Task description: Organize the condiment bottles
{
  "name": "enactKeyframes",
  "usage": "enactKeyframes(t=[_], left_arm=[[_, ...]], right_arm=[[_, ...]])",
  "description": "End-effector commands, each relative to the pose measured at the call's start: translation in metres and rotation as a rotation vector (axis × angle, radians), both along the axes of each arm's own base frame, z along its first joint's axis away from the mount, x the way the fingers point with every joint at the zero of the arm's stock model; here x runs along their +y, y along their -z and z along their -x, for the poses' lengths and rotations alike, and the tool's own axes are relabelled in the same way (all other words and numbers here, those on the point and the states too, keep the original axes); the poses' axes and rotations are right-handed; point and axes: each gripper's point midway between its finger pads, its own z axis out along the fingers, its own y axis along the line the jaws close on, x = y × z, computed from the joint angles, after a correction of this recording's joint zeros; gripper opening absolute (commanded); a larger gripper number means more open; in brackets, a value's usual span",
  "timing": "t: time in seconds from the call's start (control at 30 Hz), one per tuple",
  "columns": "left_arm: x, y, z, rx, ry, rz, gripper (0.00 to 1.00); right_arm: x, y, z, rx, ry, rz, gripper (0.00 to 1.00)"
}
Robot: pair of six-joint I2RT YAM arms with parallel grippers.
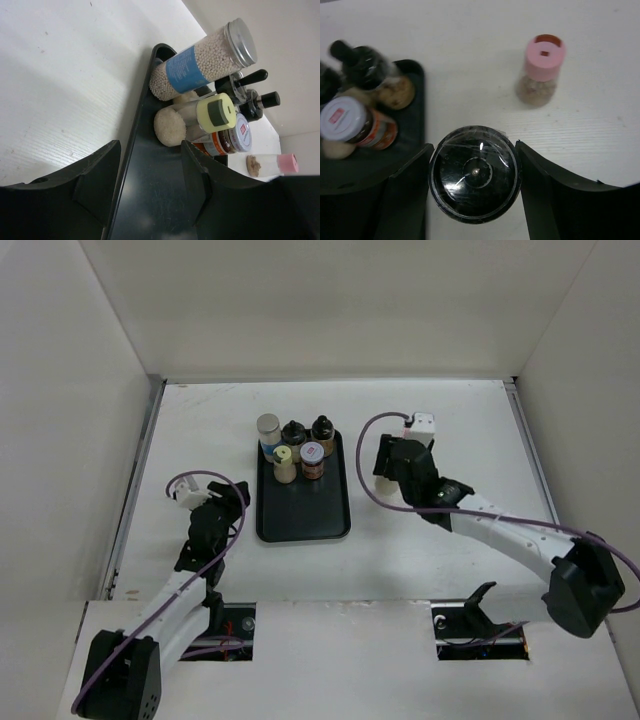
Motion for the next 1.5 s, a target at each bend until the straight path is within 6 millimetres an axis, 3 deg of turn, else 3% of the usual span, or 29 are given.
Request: enactKeyframes(t=[0.0,0.33,0.57,0.73,1.0,1.1,1.17,1.23,1.33,1.47], left_arm=[[0.008,-0.016,-0.005,-0.053,-0.039,0.000,0.49],[0.024,-0.014,0.000,-0.038,-0.093,-0.006,0.49],[0.030,-0.013,0.002,-0.039,-0.109,0.005,0.49],[0.036,-0.017,0.005,-0.060,-0.128,0.009,0.49],[0.039,-0.015,0.008,-0.053,-0.132,0.019,0.49],[0.037,-0.014,0.007,-0.043,-0.122,0.024,0.49],[0.038,-0.015,0.008,-0.050,-0.127,0.026,0.49],[0.038,-0.014,0.007,-0.049,-0.130,0.025,0.49],[0.036,-0.012,0.006,-0.040,-0.121,0.025,0.49],[0.038,-0.014,0.007,-0.050,-0.128,0.024,0.49]], right_arm=[[0.036,-0.057,0.008,-0.146,-0.081,-0.063,0.47],[0.200,-0.072,0.030,-0.181,-0.430,-0.137,0.46],[0.281,-0.058,0.036,-0.182,-0.552,-0.114,0.46],[0.319,-0.035,0.033,-0.166,-0.592,-0.091,0.46],[0.339,-0.010,0.027,-0.154,-0.601,-0.091,0.48],[0.339,-0.004,0.026,-0.145,-0.593,-0.090,0.65],[0.337,-0.009,0.032,-0.147,-0.597,-0.101,0.80],[0.333,-0.019,0.034,-0.159,-0.602,-0.111,0.88],[0.321,-0.037,0.038,-0.173,-0.600,-0.130,0.94],[0.291,-0.059,0.042,-0.197,-0.582,-0.140,0.95]])
